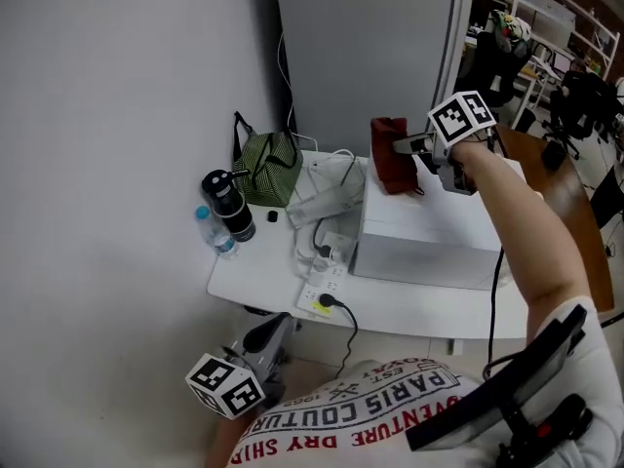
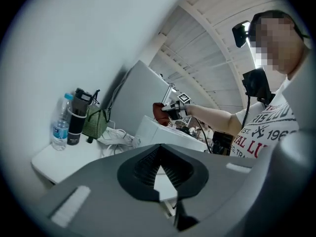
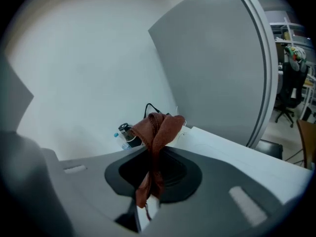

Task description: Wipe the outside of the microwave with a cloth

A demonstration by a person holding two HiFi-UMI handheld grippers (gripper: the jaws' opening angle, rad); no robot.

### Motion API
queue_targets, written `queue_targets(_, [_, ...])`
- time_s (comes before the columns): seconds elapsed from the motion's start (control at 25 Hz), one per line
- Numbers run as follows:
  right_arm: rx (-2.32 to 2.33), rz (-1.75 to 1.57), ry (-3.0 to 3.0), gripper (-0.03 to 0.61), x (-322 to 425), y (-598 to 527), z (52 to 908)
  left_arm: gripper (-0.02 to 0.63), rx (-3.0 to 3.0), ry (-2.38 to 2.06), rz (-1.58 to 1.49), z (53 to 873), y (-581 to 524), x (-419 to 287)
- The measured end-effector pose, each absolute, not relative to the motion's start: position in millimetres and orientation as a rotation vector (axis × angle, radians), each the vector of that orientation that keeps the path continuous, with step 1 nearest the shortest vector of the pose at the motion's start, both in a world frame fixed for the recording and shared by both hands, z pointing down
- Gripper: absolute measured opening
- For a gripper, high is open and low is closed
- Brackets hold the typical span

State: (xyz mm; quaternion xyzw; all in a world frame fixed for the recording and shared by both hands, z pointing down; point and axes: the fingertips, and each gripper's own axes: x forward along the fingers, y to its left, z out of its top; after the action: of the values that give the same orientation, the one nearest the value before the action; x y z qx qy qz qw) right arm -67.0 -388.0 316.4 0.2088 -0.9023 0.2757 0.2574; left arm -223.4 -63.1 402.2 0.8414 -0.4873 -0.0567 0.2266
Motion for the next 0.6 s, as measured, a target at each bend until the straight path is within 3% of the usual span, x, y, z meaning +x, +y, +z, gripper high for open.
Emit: queue_targets(0.6, [0.639,0.861,-2.238,0.044,-43.0,-443.5,384.9,0.006,2.269,-1.384,-0.147,413.3,-75.0,-231.2])
